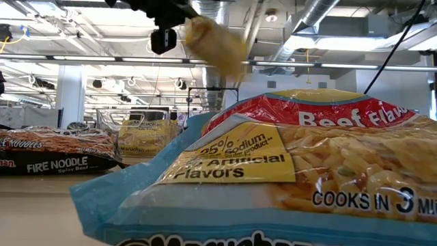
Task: Sort Maruchan noodles
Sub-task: Put the yellow noodle pack into the left transparent bin
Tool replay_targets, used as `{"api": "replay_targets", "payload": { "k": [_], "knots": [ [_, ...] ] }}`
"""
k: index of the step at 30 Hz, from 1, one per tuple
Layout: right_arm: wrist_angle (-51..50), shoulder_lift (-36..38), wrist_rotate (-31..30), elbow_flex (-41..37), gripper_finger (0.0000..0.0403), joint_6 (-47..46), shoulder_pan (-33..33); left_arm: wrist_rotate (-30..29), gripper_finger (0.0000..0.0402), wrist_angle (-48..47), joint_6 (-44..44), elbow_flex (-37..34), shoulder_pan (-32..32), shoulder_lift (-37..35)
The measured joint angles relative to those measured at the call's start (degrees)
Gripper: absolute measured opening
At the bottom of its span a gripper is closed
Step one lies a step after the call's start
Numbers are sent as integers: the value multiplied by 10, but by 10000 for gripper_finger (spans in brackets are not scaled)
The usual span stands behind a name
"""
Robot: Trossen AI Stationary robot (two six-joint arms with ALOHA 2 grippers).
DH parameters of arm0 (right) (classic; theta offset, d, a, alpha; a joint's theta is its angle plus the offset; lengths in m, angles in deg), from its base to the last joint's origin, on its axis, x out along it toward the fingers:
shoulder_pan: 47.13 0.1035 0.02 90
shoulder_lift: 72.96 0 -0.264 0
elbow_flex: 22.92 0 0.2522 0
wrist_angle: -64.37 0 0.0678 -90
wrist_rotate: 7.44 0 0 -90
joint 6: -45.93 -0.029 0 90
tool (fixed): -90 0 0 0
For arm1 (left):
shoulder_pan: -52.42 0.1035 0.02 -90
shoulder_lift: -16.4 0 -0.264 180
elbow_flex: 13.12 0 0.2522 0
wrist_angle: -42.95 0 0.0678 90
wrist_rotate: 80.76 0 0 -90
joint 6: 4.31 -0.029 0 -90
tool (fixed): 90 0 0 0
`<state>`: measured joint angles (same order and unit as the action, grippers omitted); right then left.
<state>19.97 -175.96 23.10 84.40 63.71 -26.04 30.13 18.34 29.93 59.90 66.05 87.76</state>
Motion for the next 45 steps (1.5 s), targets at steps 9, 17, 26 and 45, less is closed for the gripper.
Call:
{"api": "replay_targets", "payload": {
  "k": [9, 17, 26, 45],
  "knots": [
    [-4, 21, -29, 1, 204, -1, 33, -38, 0, -44, -47, 0, 1, 0],
    [-7, 51, -67, 1, 198, 3, 62, -110, 0, -147, -156, 0, 17, -5],
    [-21, 60, -69, 0, 198, 3, 71, -158, 0, -165, -254, 0, 68, -37],
    [-86, 55, -72, 0, 198, -32, 46, -87, 0, -176, -332, 0, 276, -66]
  ]
}}
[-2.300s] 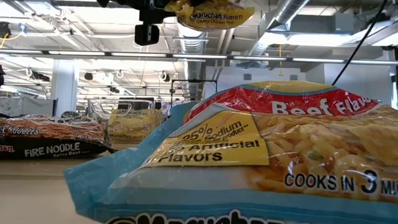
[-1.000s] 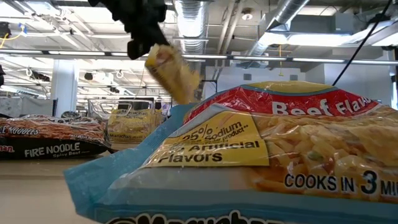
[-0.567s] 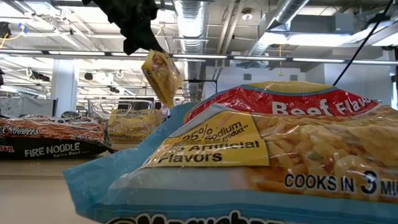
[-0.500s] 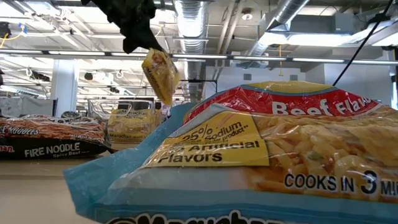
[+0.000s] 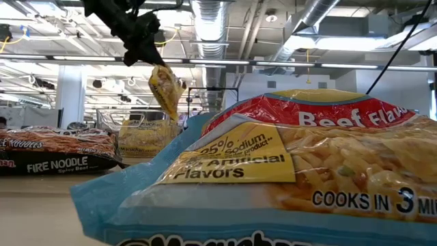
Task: Sort Maruchan noodles
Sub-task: Put the yellow noodle pack into the left transparent bin
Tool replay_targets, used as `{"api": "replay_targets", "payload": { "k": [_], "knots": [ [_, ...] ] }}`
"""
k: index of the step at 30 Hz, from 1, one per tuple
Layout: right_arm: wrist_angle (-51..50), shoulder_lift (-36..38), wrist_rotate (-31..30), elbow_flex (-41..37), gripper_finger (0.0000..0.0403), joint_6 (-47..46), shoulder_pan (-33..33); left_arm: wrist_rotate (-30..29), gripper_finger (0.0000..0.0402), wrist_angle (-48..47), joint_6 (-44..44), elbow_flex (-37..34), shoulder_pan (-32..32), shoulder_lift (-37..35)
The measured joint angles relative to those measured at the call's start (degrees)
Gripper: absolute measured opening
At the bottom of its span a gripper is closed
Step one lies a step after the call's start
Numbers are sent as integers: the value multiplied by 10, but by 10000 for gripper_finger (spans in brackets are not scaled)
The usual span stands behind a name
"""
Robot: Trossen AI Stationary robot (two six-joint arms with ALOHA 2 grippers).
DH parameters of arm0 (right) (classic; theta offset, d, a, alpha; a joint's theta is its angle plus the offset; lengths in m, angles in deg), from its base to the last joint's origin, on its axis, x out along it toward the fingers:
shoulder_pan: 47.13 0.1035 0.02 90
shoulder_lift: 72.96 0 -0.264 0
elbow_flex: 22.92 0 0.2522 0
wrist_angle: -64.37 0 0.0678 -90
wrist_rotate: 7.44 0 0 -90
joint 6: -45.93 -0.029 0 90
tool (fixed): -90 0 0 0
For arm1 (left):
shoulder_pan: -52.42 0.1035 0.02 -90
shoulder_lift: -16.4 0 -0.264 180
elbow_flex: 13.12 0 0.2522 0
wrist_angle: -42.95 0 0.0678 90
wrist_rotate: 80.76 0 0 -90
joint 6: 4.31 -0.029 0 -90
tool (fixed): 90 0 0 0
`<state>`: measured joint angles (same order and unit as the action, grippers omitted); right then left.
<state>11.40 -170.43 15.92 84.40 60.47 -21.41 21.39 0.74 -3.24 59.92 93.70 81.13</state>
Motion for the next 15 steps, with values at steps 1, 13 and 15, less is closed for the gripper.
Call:
{"api": "replay_targets", "payload": {
  "k": [1, 13, 15],
  "knots": [
    [0, 0, 1, 0, 198, -1, 0, 16, 0, -6, 2, 0, 10, 0],
    [2, 0, 2, 0, 198, -10, -4, 54, 0, -33, 2, -48, 33, 5],
    [1, 0, 2, 0, 198, -10, -4, 54, 0, -22, 2, -63, 33, 5]
  ]
}}
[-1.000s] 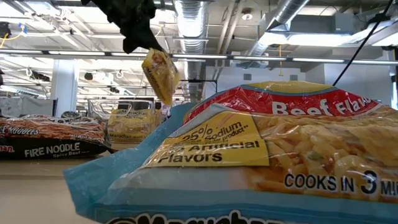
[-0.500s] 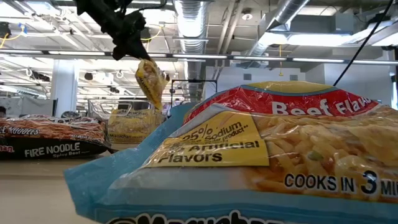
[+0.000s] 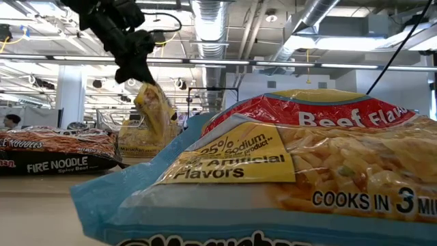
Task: Sort Maruchan noodles
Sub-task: Put the yellow noodle pack into the left transparent bin
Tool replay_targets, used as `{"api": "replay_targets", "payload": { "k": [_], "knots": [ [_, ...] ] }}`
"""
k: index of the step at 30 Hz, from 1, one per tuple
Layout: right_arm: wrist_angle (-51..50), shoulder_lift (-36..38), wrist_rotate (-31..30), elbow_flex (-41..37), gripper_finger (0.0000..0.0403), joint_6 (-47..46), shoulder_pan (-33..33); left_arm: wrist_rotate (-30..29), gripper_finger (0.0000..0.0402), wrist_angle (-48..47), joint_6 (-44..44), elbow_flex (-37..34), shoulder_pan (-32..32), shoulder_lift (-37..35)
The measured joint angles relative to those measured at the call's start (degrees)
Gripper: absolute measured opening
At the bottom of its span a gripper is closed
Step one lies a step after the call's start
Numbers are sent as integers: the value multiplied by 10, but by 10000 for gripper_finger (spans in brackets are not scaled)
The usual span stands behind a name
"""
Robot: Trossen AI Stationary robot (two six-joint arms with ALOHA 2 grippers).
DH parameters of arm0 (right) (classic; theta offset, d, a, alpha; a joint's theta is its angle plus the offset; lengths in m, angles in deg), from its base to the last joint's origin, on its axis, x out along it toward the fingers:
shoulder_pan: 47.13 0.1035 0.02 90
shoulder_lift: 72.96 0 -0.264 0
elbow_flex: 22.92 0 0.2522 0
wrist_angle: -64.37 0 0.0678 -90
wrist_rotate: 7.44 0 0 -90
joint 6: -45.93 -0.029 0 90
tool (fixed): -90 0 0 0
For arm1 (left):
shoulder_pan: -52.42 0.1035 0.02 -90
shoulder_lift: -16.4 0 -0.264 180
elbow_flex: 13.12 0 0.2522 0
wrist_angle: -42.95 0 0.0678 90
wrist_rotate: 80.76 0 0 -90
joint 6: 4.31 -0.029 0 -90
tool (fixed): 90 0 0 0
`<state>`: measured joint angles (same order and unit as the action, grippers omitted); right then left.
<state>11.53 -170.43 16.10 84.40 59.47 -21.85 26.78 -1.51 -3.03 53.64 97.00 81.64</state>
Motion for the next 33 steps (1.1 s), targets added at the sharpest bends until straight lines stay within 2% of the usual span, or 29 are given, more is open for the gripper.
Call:
{"api": "replay_targets", "payload": {
  "k": [8, 14, 20, 27, 33],
  "knots": [
    [0, 0, 0, 0, 198, 0, 0, -6, 0, 69, 12, -69, 4, 0],
    [0, 0, 0, 0, 198, 2, 0, -69, 0, 50, 4, -88, 6, 0],
    [1, 0, 0, 0, 198, 3, -3, -84, 0, 26, 6, -90, 6, -1],
    [1, 0, 3, 0, 198, 4, -7, -177, 0, -12, 15, -90, 6, 0],
    [1, 0, 4, 0, 198, 4, -7, -176, 6, -46, 6, -90, 6, 0]
  ]
}}
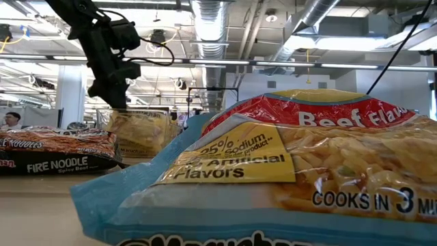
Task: Sort Maruchan noodles
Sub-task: Put the yellow noodle pack into the left transparent bin, then put the blue noodle pack into the middle transparent bin
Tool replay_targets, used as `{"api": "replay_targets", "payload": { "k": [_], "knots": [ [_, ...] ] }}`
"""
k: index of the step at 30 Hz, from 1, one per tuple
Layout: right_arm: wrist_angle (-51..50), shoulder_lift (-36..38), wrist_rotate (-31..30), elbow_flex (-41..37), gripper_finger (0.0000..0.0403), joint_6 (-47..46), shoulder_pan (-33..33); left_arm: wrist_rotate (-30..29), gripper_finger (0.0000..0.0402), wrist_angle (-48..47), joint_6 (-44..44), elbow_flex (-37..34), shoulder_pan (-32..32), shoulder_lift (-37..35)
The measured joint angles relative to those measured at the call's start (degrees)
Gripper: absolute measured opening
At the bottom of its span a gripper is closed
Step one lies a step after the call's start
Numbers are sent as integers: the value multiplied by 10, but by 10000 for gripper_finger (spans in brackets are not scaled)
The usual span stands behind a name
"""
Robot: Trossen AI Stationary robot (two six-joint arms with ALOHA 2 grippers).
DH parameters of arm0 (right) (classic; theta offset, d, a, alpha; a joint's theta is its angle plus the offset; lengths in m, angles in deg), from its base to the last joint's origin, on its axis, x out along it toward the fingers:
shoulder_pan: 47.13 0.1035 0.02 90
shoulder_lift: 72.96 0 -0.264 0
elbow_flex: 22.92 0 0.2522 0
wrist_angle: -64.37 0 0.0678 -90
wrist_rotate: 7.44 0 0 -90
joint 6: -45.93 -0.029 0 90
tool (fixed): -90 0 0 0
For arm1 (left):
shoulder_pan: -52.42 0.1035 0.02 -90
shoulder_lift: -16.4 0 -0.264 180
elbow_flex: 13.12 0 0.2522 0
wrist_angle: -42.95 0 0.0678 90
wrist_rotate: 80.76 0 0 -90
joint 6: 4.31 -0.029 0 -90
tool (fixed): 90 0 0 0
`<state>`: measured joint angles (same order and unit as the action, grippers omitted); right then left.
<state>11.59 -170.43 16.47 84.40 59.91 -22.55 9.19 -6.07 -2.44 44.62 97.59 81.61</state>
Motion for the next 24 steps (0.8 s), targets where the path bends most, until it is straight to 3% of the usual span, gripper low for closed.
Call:
{"api": "replay_targets", "payload": {
  "k": [14, 24],
  "knots": [
    [0, 0, 0, 0, 198, -4, 0, 23, 106, -21, 14, 0, 0, 0],
    [13, 0, 1, 0, 198, -29, 0, 10, 114, -80, 16, 71, 0, 0]
  ]
}}
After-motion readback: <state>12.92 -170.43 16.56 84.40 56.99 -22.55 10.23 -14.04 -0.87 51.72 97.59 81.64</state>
